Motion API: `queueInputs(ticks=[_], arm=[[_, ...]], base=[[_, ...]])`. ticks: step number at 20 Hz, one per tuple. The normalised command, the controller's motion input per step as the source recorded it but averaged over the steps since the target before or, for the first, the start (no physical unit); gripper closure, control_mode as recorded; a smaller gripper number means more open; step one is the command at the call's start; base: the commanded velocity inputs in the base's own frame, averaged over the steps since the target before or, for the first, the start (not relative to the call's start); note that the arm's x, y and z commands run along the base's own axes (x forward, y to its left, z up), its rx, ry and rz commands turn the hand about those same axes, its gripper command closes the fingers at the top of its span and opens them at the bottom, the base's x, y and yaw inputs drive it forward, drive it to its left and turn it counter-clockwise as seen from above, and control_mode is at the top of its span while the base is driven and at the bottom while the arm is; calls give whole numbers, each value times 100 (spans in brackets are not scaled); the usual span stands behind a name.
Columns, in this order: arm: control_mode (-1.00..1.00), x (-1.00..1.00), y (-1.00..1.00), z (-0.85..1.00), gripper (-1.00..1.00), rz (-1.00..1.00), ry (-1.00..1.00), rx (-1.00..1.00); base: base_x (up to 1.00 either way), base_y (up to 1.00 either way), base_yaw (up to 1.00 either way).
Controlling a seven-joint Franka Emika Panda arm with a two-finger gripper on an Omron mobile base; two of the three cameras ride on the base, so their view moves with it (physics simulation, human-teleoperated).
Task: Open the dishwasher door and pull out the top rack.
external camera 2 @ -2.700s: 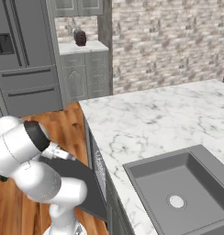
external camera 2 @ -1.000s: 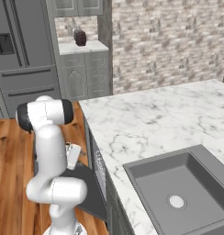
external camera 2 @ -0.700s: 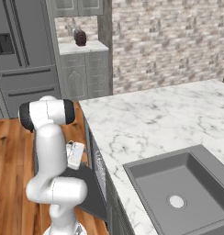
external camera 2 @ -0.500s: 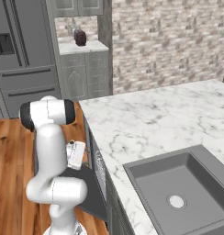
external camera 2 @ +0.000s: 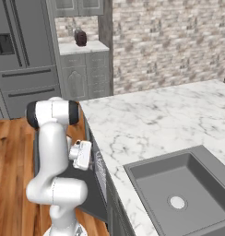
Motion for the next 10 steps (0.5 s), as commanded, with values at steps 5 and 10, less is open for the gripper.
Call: queueInputs(ticks=[5,10], arm=[[-100,49,0,-21,-100,0,-6,0],[-100,33,-7,-45,-100,0,-2,0]], base=[[0,0,0],[0,0,0]])
